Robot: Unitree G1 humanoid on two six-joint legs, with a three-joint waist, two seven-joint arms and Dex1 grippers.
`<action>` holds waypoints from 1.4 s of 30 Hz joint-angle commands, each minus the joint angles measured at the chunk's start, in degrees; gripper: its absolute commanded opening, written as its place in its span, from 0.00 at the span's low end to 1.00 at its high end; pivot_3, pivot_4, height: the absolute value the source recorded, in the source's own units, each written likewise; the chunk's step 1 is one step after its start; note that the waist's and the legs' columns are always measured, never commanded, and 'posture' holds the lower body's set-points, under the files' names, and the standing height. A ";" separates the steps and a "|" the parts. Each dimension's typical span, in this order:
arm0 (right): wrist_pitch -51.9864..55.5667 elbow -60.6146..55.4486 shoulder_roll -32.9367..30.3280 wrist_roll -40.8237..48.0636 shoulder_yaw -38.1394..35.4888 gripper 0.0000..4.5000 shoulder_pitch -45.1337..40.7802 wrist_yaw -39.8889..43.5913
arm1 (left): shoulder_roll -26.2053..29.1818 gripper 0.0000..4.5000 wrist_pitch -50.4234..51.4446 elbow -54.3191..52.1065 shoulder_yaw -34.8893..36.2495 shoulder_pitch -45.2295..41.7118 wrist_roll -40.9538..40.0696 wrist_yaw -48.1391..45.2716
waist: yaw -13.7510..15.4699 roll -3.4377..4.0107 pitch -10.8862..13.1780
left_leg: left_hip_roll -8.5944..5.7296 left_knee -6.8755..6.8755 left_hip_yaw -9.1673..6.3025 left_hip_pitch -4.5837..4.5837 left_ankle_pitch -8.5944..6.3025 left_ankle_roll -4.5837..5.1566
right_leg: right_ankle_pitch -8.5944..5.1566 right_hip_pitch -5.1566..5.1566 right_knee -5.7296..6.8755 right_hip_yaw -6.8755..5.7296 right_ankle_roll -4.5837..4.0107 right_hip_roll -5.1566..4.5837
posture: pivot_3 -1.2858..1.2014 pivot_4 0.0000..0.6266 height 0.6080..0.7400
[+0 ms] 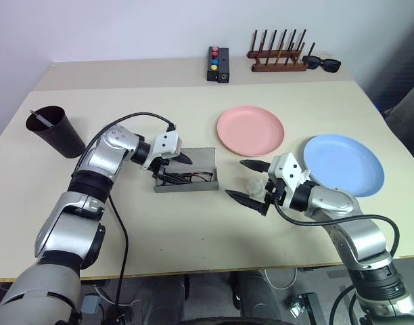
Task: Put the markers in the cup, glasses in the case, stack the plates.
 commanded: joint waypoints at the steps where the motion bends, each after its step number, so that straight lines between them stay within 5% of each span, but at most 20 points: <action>1: -0.37 -1.87 0.14 0.39 0.16 1.00 -0.69 0.10 | -0.28 0.66 2.24 -2.93 3.80 -1.88 -3.58 0.55 | 0.02 0.00 0.00 | 0.00 0.00 0.00 0.00 0.00 0.00 | 0.00 0.00 0.00 0.00 0.00 0.00 | 0.52 0.24 0.95; 7: -0.53 -1.79 0.14 0.37 0.57 1.00 -1.17 0.15 | -0.74 0.61 3.99 -2.79 9.29 -4.91 -7.12 4.35 | 0.02 -0.01 0.01 | 0.00 0.01 -0.01 0.00 0.00 0.00 | 0.00 0.00 0.00 0.00 0.00 0.00 | 0.52 0.24 0.95; 9: -0.62 -1.82 0.11 0.23 0.72 1.00 -1.36 0.11 | -0.74 0.47 3.44 -1.58 10.77 -5.89 -7.39 6.39 | -0.06 -0.01 0.01 | 0.00 0.01 0.00 0.00 0.00 0.00 | 0.00 0.00 0.00 0.00 0.01 0.00 | 0.52 0.24 0.95; 13: -1.38 -1.80 0.45 -0.57 0.83 1.00 -1.96 -0.67 | -0.12 0.01 -0.87 2.91 11.67 -7.05 -4.46 12.55 | -0.11 -0.01 0.00 | 0.00 0.00 0.00 0.02 0.00 0.00 | 0.00 0.00 0.01 0.00 0.02 0.00 | 0.52 0.24 0.95; 23: -2.13 -1.15 0.27 -1.44 0.02 1.00 -2.94 -0.97 | -0.64 0.01 -10.30 9.24 6.97 -2.49 3.99 19.81 | 0.07 -0.01 0.01 | -0.01 0.00 0.00 0.00 0.00 0.00 | 0.01 0.00 0.01 0.00 0.02 0.00 | 0.52 0.24 0.95; 33: -2.02 -0.54 -0.90 -0.43 -1.35 1.00 -2.25 0.40 | 3.64 0.01 2.84 -9.50 7.78 7.27 -5.06 5.29 | -0.17 -0.01 0.00 | 0.00 0.00 0.00 0.02 0.00 0.00 | 0.00 0.00 0.03 0.00 0.01 0.00 | 0.52 0.24 0.95; 42: -2.28 0.27 -0.88 -0.57 -1.33 1.00 -2.48 1.50 | 5.68 0.01 9.73 -21.41 6.50 14.23 -6.16 5.50 | -0.01 0.00 0.00 | 0.00 0.01 0.00 0.02 0.00 0.00 | 0.00 0.00 0.04 0.01 0.00 0.00 | 0.52 0.24 0.95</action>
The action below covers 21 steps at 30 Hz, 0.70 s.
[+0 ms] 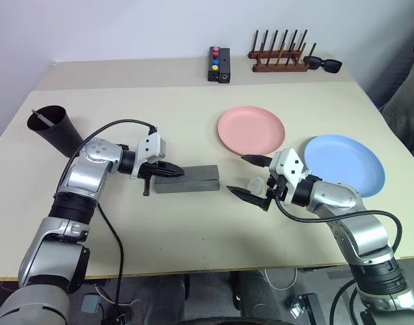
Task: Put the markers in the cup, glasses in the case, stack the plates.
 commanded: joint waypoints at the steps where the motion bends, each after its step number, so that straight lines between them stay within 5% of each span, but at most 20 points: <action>1: -1.22 -0.59 -0.11 0.67 -0.86 1.00 -0.49 0.46 | 0.69 0.01 0.83 -2.78 0.29 1.24 -0.37 1.07 | 0.01 0.00 0.00 | 0.00 0.00 0.00 0.00 0.00 0.00 | 0.00 0.00 0.00 0.00 0.00 0.00 | 0.52 0.24 0.95; 10: -1.43 -0.19 -2.37 -1.42 -1.39 1.00 -0.72 0.76 | -1.94 0.01 7.67 -9.39 9.31 0.96 -10.86 7.37 | 0.06 -0.01 0.00 | 0.00 0.02 -0.01 -0.01 0.00 0.00 | 0.00 0.00 0.00 0.00 0.00 0.00 | 0.52 0.24 0.95; 21: -3.84 6.49 -6.62 -8.52 -1.17 1.00 -2.65 -1.43 | 3.21 0.01 16.69 -30.31 11.06 17.76 -16.99 10.66 | 0.03 0.02 -0.01 | 0.01 -0.01 0.03 0.02 0.00 0.00 | -0.01 0.00 -0.02 0.03 -0.03 -0.01 | 0.52 0.24 0.95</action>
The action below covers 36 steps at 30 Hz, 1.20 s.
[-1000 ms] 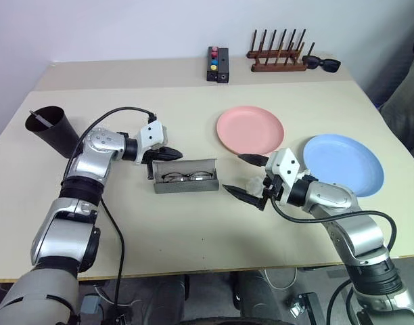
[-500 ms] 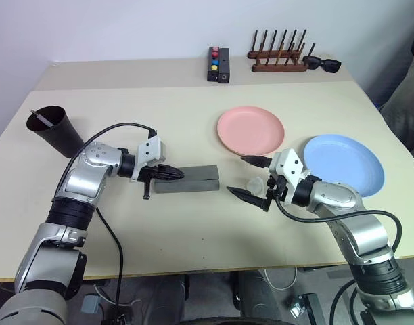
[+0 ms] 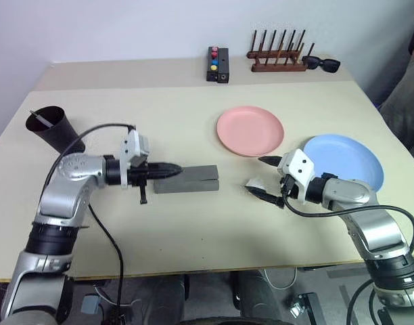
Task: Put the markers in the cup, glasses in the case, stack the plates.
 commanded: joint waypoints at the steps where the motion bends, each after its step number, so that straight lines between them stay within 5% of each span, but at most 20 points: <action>1: -2.96 2.51 0.51 -3.82 -0.10 1.00 -3.54 -3.02 | 0.57 0.01 2.58 -7.49 1.74 3.47 -3.27 2.51 | 0.08 0.00 0.00 | 0.00 0.00 0.00 0.00 0.00 0.00 | -0.01 0.01 -0.02 0.00 -0.01 0.00 | 0.52 0.24 0.95; 18: -21.86 32.06 4.21 -22.76 10.75 1.00 -21.01 -8.32 | -1.67 0.01 7.02 -15.77 4.32 11.27 -10.00 12.62 | -0.27 0.01 0.00 | -0.01 -0.02 0.04 0.02 0.00 0.00 | -0.08 0.00 -0.03 0.01 -0.17 -0.01 | 0.52 0.24 0.95; 21: -26.18 36.96 4.80 -26.02 12.12 0.80 -22.43 -10.24 | -1.95 0.00 7.24 -16.43 4.36 12.15 -10.82 13.20 | -0.19 0.01 0.00 | -0.01 -0.03 0.05 0.02 0.00 -0.01 | -0.04 -0.01 -0.04 0.02 -0.11 -0.01 | 0.52 0.24 0.95; 28: -30.73 39.60 5.20 -28.51 12.04 0.01 -22.92 -11.68 | -2.14 0.00 6.19 -15.80 4.62 12.70 -11.36 13.64 | -0.14 0.01 0.00 | -0.01 -0.02 0.06 0.02 0.00 -0.01 | -0.06 0.00 -0.04 0.05 -0.14 -0.01 | 0.52 0.24 0.95; 36: -34.17 30.82 -1.14 -31.96 9.12 0.00 -21.08 -12.98 | -3.10 0.00 5.63 -15.58 3.90 11.95 -11.25 14.88 | 0.00 0.03 0.02 | -0.01 -0.03 0.06 0.02 0.00 -0.01 | -0.06 0.00 -0.04 0.05 -0.15 -0.01 | 0.52 0.24 0.95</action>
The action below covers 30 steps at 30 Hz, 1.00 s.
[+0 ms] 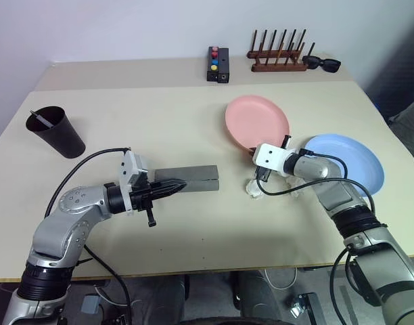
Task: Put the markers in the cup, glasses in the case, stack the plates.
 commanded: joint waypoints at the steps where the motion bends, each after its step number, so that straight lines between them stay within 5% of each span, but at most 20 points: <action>1: -0.87 -8.83 -5.97 -1.36 -4.83 0.00 0.61 -0.62 | -0.57 0.00 -1.53 -1.00 0.53 -0.96 -0.40 0.72 | 0.28 0.03 0.02 | -0.01 0.01 0.00 -0.01 0.00 0.00 | 0.00 0.00 0.00 0.00 0.00 0.00 | 0.52 0.24 0.95; 12: 11.88 -27.75 -24.84 12.10 -27.56 0.00 25.72 14.40 | -2.88 0.00 -0.23 0.61 -2.95 -6.45 -0.65 1.69 | 0.29 0.06 0.01 | -0.01 0.02 0.04 0.01 -0.01 0.02 | -0.02 0.20 -0.29 0.00 -0.07 -0.02 | 0.52 0.24 0.95; 22: 15.41 -29.09 -24.95 10.51 -33.07 0.00 38.59 13.19 | -4.93 0.00 2.30 1.75 -5.56 -11.86 -0.92 2.13 | 0.11 0.07 0.00 | 0.00 0.05 0.11 0.08 -0.03 0.06 | -0.01 0.33 -0.41 0.02 -0.10 -0.03 | 0.52 0.24 0.95; 29: 15.22 -30.66 -24.58 11.54 -34.48 0.66 40.03 12.84 | -4.82 0.00 1.66 2.58 -5.28 -11.49 -0.76 1.10 | 0.43 0.07 0.00 | 0.00 0.04 0.10 0.05 -0.04 0.06 | -0.01 0.39 -0.54 0.01 -0.10 -0.03 | 0.52 0.24 0.95; 30: 15.31 -31.35 -24.52 12.57 -35.55 0.66 40.52 13.41 | -4.77 0.00 1.24 3.01 -5.23 -11.30 -0.61 0.72 | 0.44 0.07 0.00 | 0.00 0.05 0.09 0.05 -0.04 0.06 | -0.01 0.41 -0.55 0.01 -0.10 -0.03 | 0.52 0.24 0.95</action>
